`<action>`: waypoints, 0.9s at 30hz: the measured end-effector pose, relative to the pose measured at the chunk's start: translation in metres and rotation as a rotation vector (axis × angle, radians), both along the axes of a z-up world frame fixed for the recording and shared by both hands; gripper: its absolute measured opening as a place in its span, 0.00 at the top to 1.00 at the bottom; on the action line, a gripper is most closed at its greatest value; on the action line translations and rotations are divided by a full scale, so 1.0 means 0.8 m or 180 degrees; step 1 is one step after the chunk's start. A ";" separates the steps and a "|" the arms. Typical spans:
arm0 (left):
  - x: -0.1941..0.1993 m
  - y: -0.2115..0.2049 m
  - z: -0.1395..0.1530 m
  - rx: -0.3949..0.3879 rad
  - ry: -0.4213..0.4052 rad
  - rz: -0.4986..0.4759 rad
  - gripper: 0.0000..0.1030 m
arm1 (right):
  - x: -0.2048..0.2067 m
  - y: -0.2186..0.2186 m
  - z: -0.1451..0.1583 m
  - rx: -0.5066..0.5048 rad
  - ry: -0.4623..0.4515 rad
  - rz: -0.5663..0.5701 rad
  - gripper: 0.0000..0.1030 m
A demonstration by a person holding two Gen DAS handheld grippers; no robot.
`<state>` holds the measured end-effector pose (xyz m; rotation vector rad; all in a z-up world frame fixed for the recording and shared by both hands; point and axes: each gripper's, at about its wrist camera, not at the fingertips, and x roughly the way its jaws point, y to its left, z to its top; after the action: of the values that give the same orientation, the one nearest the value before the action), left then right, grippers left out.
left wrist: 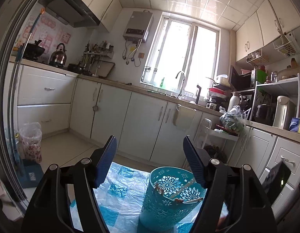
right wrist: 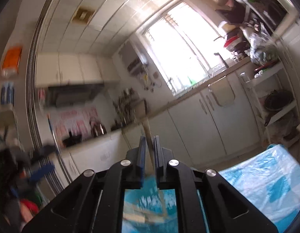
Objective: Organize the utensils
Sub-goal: 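Open the right gripper over the basket and return it to the chopsticks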
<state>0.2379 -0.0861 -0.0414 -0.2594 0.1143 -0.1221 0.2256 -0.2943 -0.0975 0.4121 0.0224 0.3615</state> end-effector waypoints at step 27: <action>-0.008 0.029 -0.089 0.0364 0.0843 -0.0054 0.25 | -0.030 0.107 -0.141 -0.1477 0.2530 0.0186 0.81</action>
<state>0.2316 -0.0630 -0.1125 -0.1593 0.3855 -0.0971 0.2014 -0.2088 -0.2099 0.0721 0.8795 0.2206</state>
